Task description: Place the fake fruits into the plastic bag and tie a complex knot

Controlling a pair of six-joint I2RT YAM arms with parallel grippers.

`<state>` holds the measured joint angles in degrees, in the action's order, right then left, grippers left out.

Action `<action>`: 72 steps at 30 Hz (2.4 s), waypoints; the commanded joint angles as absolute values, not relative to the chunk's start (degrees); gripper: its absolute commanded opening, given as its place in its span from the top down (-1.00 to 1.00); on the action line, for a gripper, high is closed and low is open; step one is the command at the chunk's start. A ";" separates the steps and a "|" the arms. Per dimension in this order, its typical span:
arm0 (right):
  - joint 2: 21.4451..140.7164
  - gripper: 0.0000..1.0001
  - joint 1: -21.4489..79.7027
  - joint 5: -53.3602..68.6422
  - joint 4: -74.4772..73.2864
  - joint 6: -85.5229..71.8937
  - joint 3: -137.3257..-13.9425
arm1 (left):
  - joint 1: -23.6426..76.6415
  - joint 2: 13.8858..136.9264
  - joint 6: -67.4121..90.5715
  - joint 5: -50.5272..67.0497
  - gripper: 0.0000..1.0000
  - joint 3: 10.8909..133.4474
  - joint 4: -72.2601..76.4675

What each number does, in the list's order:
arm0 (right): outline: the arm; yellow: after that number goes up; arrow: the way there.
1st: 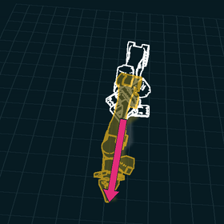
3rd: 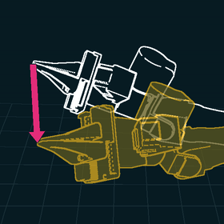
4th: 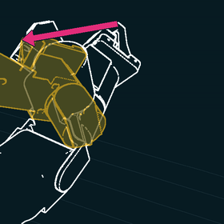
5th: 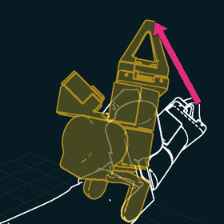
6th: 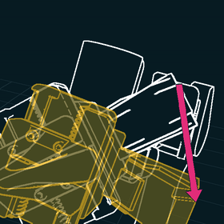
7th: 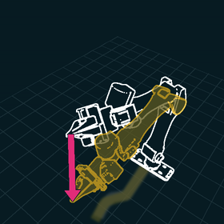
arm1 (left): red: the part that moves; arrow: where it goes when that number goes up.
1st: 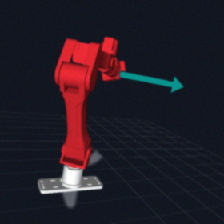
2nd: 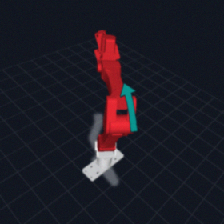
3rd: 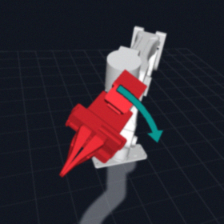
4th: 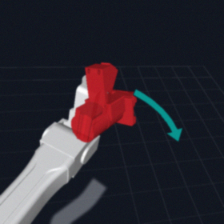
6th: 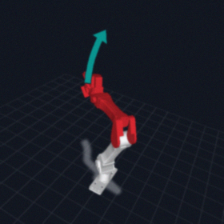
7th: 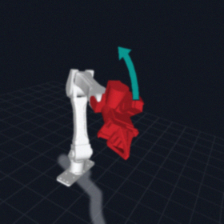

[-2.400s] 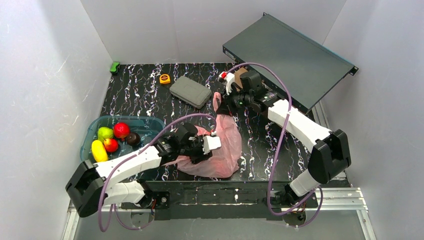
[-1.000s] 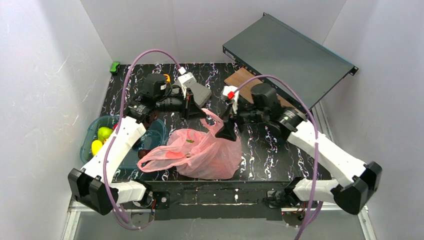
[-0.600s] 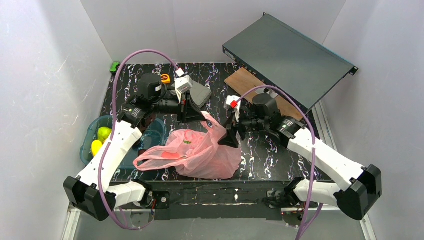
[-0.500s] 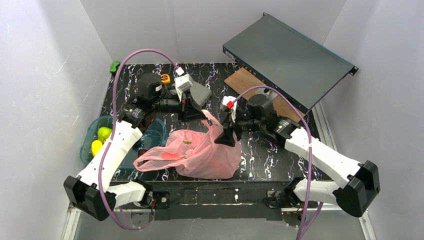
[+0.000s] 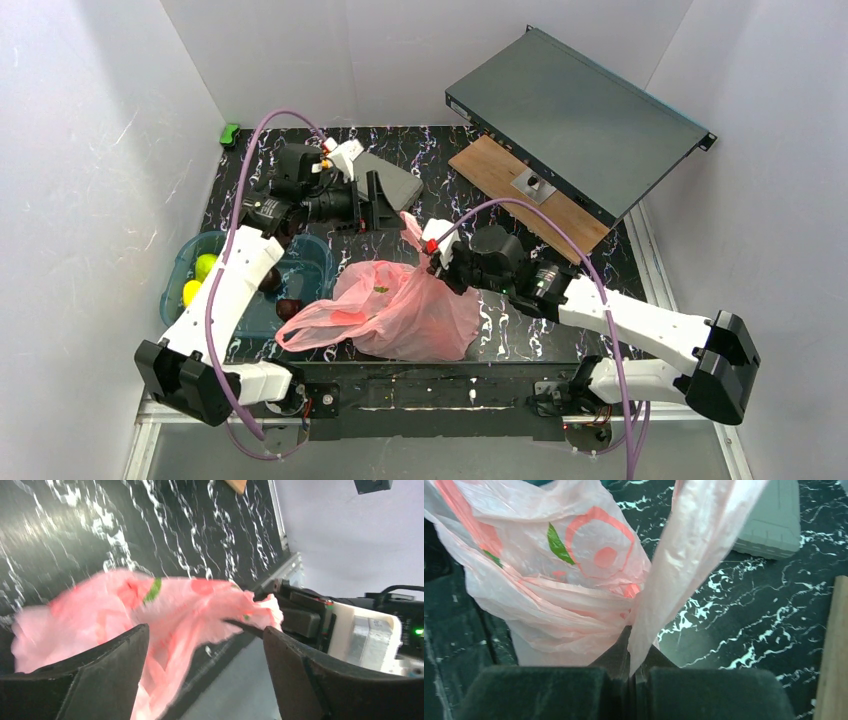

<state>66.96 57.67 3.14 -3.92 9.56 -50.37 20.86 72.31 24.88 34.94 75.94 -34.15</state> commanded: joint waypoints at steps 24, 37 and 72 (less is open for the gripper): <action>72.06 0.97 66.47 -11.90 0.09 26.23 -54.66 | 19.49 75.17 48.52 47.03 -0.08 77.49 -46.97; 61.25 -0.97 55.18 25.49 -18.71 15.39 -60.92 | 19.51 68.58 16.05 59.98 1.00 77.62 -43.79; 83.54 0.97 51.08 42.61 -10.25 10.24 -58.14 | 24.59 54.85 -17.27 39.44 1.00 70.47 -26.39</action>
